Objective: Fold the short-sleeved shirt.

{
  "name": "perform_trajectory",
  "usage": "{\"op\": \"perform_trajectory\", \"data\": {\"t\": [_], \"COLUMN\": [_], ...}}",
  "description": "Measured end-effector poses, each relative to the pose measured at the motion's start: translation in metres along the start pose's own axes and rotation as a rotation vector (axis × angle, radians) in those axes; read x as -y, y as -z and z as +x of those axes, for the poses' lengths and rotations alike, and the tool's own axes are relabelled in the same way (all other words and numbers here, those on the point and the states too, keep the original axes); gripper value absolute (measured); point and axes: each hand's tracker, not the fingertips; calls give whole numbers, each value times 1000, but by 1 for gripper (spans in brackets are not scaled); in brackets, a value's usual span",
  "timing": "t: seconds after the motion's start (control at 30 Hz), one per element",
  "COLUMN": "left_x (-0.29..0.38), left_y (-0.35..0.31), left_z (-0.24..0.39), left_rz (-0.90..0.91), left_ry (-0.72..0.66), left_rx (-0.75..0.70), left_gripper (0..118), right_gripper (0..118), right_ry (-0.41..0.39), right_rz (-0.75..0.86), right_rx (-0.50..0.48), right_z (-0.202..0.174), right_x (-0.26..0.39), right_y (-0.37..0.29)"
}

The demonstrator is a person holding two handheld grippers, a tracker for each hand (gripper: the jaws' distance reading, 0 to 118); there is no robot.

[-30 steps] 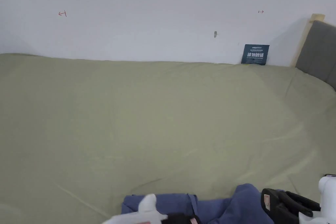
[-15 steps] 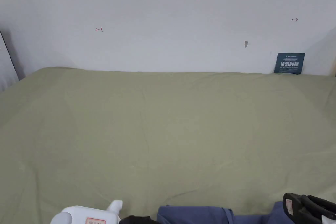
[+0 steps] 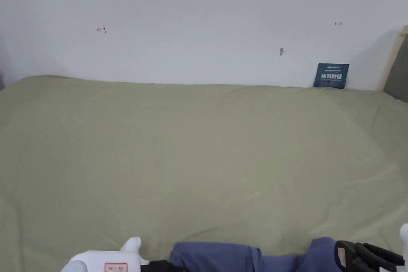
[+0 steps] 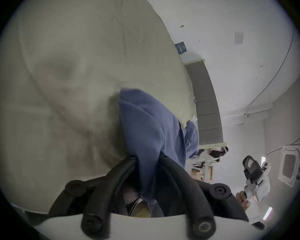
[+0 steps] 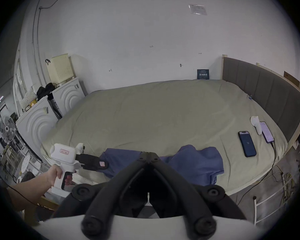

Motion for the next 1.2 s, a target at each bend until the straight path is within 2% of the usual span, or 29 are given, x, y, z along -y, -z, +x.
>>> {"op": "perform_trajectory", "data": {"t": [0.1, 0.3, 0.43, 0.57, 0.73, 0.83, 0.97, 1.0, 1.1, 1.17, 1.2], "left_x": [-12, -30, -19, 1, 2, -1, 3, 4, 11, 12, 10], "left_y": [-35, -145, -201, -226, -192, -141, -54, -36, 8, 31, 40], "left_z": [1, 6, 25, 43, 92, 130, 160, 163, 171, 168, 165], "left_rz": [89, 355, 448, 478, 391, 242, -26, -75, -175, -213, -201], "left_ry": [5, 42, 173, 266, 490, 613, 785, 817, 815, 809, 816], "left_rx": [-46, -145, -398, -425, -413, -376, -447, -421, -351, -357, -385], "left_gripper": [13, 13, 13, 13, 13, 13, 13, 13, 13, 13, 19], "right_gripper": [1, 1, 1, 1, 1, 1, 1, 1, 1, 1, 1], "right_ry": [-1, -19, -32, -51, -70, -73, -63, -56, -43, -45, -46], "right_rz": [-3, 1, -4, -15, -32, -38, -38, -38, -48, -57, -56], "right_rx": [7, -14, -38, -65, -77, -80, -69, -62, -47, -31, -26], "right_z": [0, -6, -14, -24, -32, -34, -29, -27, -20, -16, -15], "right_x": [-2, -7, -10, -12, -11, -9, -5, -4, -1, 2, 3], "right_y": [2, 10, 19, 26, 32, 29, 22, 21, 17, 16, 15]}}
